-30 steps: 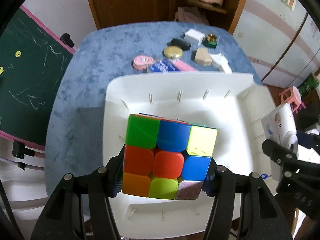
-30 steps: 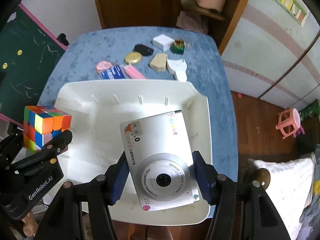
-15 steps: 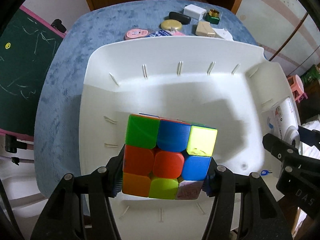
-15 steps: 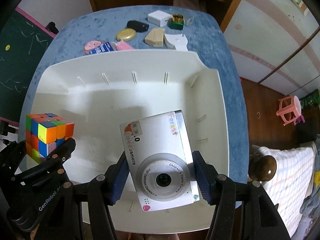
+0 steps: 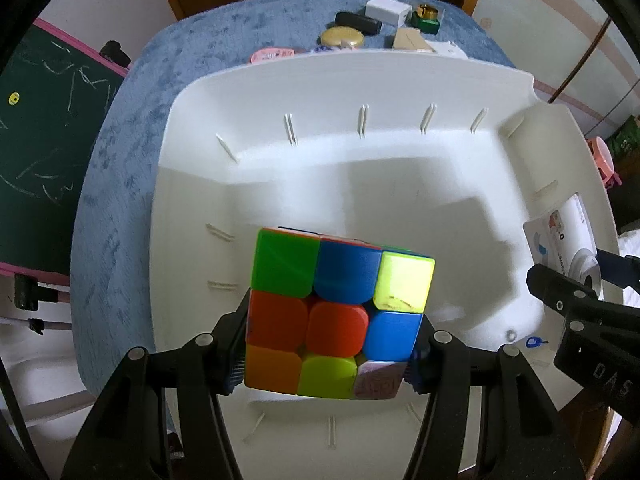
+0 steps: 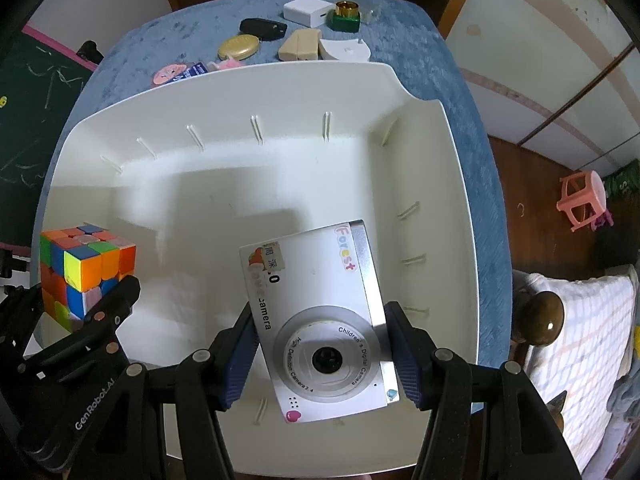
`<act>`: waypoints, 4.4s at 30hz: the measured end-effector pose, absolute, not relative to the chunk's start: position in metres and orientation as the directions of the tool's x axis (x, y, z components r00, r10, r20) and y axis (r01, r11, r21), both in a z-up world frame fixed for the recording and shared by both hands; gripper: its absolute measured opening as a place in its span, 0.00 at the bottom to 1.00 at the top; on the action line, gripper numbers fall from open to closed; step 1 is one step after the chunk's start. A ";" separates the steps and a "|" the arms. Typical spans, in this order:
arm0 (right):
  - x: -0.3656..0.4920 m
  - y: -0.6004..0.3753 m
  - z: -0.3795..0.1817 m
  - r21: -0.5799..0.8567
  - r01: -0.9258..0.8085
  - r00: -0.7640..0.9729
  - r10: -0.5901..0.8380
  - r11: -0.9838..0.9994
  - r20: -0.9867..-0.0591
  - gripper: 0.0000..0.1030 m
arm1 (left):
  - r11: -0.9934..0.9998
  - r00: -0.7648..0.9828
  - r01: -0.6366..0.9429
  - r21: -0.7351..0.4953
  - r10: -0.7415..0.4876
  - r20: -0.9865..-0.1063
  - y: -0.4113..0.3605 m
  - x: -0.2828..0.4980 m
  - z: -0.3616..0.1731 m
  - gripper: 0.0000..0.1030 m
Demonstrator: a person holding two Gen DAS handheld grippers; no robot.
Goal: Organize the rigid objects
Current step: 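Carry the cube and white lens toy over the white tray with both tools, then release the cube with the left tool while the right tool releases the lens toy into the tray, then grasp the pink correction tape with the left tool while the right tool grasps the white piece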
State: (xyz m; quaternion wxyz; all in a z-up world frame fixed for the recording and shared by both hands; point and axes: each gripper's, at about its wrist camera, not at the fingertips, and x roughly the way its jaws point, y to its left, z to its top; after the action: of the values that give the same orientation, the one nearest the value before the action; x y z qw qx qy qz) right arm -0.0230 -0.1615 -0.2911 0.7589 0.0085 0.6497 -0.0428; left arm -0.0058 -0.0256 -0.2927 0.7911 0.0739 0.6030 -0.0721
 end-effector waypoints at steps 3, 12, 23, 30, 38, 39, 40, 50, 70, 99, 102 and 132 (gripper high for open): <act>-0.023 -0.161 -0.296 -0.040 0.074 0.137 -0.050 0.996 -0.989 0.60 | 0.979 0.238 0.203 0.035 -0.015 -0.971 -0.026 -0.007 -0.299 0.62; -0.024 -0.160 -0.305 -0.026 0.071 0.102 -0.033 0.997 -0.994 0.61 | 0.976 0.208 0.212 0.048 0.003 -0.978 -0.027 -0.007 -0.301 0.63; -0.024 -0.161 -0.296 -0.016 0.064 0.138 -0.025 0.998 -0.990 0.61 | 0.974 0.250 0.216 0.074 0.019 -0.968 -0.031 -0.007 -0.287 0.67; -0.026 -0.164 -0.294 -0.007 0.063 0.154 -0.017 0.998 -0.988 0.61 | 0.969 0.319 0.222 0.103 0.027 -0.947 -0.033 -0.008 -0.266 0.83; -0.022 -0.169 -0.285 0.008 0.077 0.168 -0.005 0.997 -0.986 0.61 | 0.970 0.327 0.207 0.126 0.052 -0.943 -0.029 -0.002 -0.255 0.83; -0.021 -0.171 -0.285 0.013 0.081 0.169 0.000 0.997 -0.986 0.61 | 0.970 0.330 0.205 0.129 0.055 -0.942 -0.029 -0.001 -0.253 0.83; -0.020 -0.173 -0.284 0.016 0.083 0.169 0.002 0.996 -0.986 0.61 | 0.970 0.333 0.203 0.132 0.059 -0.941 -0.028 0.000 -0.251 0.83; -0.012 -0.191 -0.266 0.044 0.115 0.202 0.020 0.992 -0.979 0.61 | 0.965 0.348 0.227 0.130 0.044 -0.936 -0.031 0.021 -0.222 0.83; 0.062 -0.236 -0.144 0.000 0.096 0.423 -0.041 0.995 -0.905 0.61 | 0.951 0.568 0.283 0.127 -0.059 -0.821 -0.014 0.115 -0.081 0.93; 0.217 -0.243 -0.303 -0.002 0.017 0.125 -0.004 1.000 -0.992 0.73 | 0.580 0.271 0.774 0.253 0.057 -0.961 -0.022 0.238 -0.275 0.96; 0.224 -0.245 -0.322 0.009 0.036 0.083 0.006 0.999 -0.997 0.73 | 0.545 0.222 0.807 0.226 0.074 -0.972 -0.024 0.241 -0.295 0.96; 0.245 -0.216 -0.375 0.002 0.051 0.003 0.002 0.999 -1.000 0.66 | 0.585 0.040 0.810 0.042 0.016 -0.999 -0.053 0.271 -0.341 0.70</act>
State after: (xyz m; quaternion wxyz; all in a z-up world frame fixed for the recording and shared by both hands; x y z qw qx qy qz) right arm 0.2448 -0.2163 -0.3753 0.7078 0.0187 0.7059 -0.0176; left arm 0.2714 -0.0527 -0.3409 0.6394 0.3336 0.6194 -0.3103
